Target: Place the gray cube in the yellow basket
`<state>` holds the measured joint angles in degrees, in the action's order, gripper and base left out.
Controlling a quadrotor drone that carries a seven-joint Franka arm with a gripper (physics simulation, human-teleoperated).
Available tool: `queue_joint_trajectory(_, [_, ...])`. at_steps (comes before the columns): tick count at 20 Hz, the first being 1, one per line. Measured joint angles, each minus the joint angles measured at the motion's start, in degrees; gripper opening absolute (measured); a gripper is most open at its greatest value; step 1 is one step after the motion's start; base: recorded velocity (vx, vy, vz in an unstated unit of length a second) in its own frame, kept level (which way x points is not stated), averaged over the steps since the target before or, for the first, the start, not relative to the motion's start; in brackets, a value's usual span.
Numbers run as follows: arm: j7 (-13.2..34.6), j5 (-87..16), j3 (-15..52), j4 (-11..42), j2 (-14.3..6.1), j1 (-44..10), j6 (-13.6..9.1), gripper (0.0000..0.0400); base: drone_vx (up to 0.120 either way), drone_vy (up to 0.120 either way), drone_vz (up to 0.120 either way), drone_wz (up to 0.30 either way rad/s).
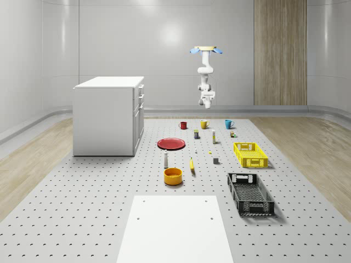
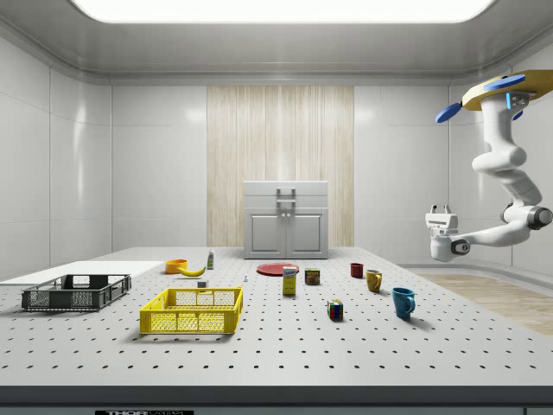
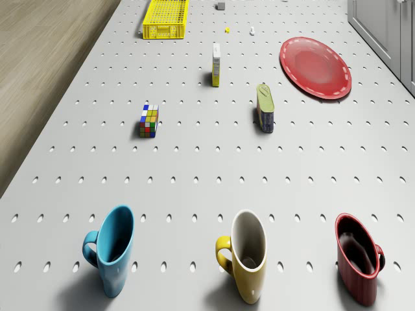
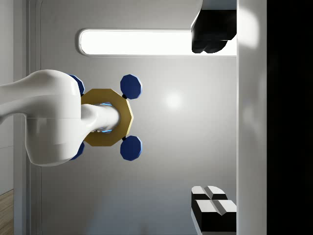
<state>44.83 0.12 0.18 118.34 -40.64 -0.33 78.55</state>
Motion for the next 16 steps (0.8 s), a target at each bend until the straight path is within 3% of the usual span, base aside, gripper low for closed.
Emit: queue_joint_trajectory(16, [-0.05,0.02,0.09,-1.26,0.25,-0.13,-0.3,0.04,0.12,0.0,0.0,0.0])
